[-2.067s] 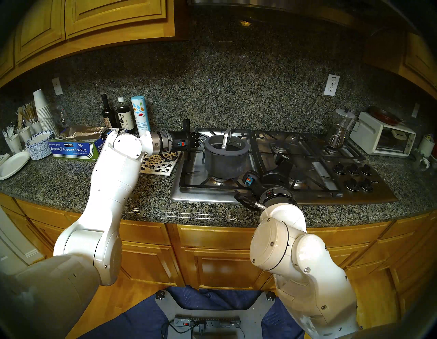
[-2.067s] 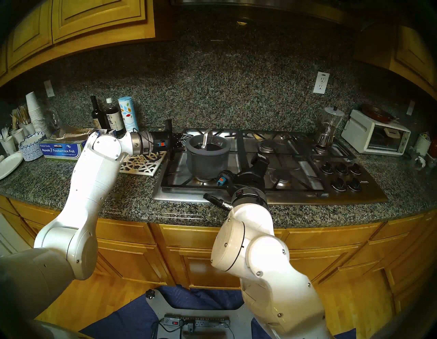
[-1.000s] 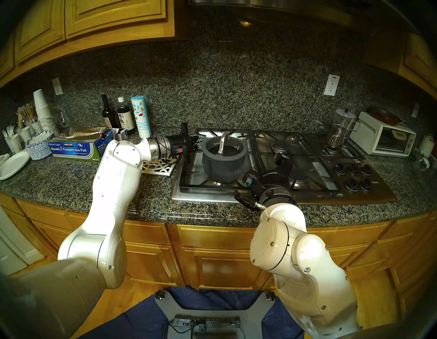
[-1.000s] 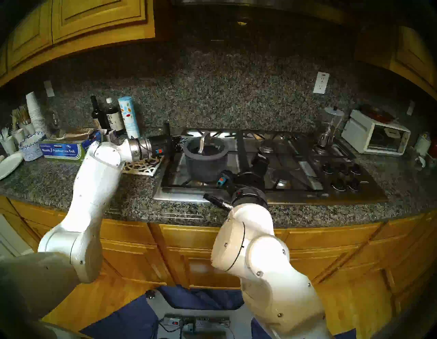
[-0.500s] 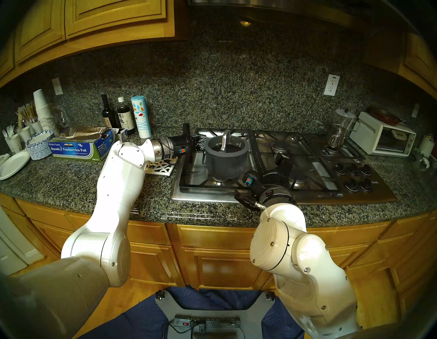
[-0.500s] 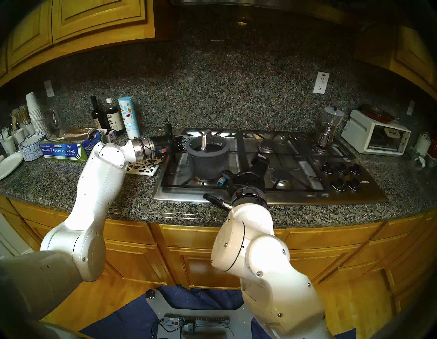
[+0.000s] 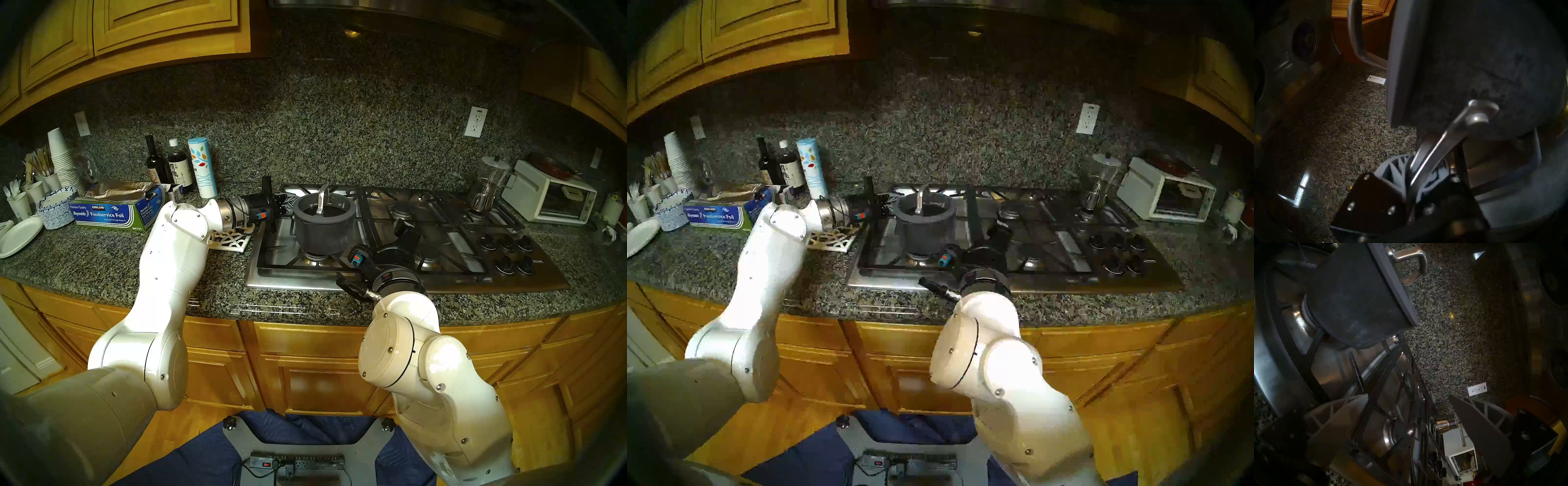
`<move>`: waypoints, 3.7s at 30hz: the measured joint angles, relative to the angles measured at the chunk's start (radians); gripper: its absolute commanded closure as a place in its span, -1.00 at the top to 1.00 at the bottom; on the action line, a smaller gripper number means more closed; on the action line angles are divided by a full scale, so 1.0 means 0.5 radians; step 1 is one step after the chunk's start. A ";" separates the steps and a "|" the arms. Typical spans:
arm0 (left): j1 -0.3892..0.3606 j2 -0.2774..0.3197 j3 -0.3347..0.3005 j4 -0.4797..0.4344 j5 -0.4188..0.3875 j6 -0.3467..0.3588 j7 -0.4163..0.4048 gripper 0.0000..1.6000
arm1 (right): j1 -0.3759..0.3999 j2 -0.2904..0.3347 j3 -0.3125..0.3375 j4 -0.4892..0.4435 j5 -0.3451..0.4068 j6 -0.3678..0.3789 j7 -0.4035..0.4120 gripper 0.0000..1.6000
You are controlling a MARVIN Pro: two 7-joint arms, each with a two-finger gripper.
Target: Pick up the pot, put it on the stove, take off the pot lid
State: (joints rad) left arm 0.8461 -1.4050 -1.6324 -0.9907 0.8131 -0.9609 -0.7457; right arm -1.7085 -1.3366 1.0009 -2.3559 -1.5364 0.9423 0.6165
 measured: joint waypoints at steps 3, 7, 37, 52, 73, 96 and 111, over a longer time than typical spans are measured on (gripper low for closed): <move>-0.001 0.012 0.000 -0.004 0.008 0.000 0.020 0.14 | 0.000 0.000 0.000 0.000 0.000 0.000 0.000 1.00; -0.006 0.030 -0.004 -0.022 0.009 0.000 0.058 1.00 | 0.000 0.000 0.000 0.000 0.000 0.000 0.000 1.00; 0.159 0.291 0.079 -0.345 -0.127 0.000 0.192 1.00 | 0.000 0.001 0.000 -0.002 -0.001 0.000 -0.002 1.00; 0.247 0.471 0.024 -0.482 -0.303 0.000 0.175 1.00 | 0.000 0.001 0.000 -0.002 -0.001 0.000 -0.003 1.00; 0.380 0.669 -0.038 -0.662 -0.661 0.000 -0.013 1.00 | 0.000 0.002 -0.001 -0.002 -0.001 0.000 -0.004 1.00; 0.403 0.715 -0.038 -0.684 -0.818 0.006 -0.119 1.00 | 0.000 0.003 -0.001 -0.002 0.000 0.000 -0.005 1.00; 0.404 0.721 -0.038 -0.685 -0.839 0.019 -0.132 1.00 | 0.123 -0.028 -0.025 0.030 -0.030 -0.059 0.070 1.00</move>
State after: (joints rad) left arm 1.0483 -1.0444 -1.6514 -1.3330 0.3936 -0.9512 -0.8118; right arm -1.6471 -1.3506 0.9887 -2.3410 -1.5516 0.9126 0.6517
